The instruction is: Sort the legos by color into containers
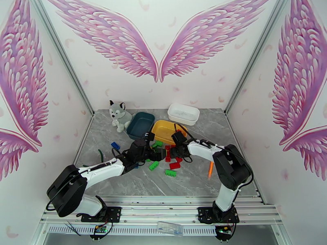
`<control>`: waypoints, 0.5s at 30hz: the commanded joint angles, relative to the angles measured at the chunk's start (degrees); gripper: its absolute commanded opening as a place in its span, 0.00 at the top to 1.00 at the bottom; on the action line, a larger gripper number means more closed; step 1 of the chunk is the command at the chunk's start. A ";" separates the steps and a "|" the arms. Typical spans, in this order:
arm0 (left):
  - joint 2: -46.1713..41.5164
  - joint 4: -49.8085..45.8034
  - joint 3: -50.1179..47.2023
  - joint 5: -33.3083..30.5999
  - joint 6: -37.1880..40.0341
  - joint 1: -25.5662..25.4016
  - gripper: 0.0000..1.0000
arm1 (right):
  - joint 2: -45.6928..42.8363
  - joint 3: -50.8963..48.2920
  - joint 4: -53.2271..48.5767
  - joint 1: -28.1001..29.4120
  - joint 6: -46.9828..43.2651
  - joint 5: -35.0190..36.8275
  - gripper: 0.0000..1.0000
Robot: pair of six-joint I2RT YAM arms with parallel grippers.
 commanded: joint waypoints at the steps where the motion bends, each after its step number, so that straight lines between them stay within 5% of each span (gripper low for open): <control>1: -0.11 -1.05 0.69 0.78 0.81 0.19 0.01 | 0.69 1.68 -1.59 0.22 -0.15 2.71 0.38; 10: -0.09 -0.93 0.59 0.80 0.72 0.29 0.01 | -0.60 1.15 -1.69 0.23 -0.09 2.81 0.67; 15: -0.34 0.11 0.18 0.79 1.26 0.26 0.01 | -5.26 -0.30 -2.02 0.27 -0.01 3.22 0.71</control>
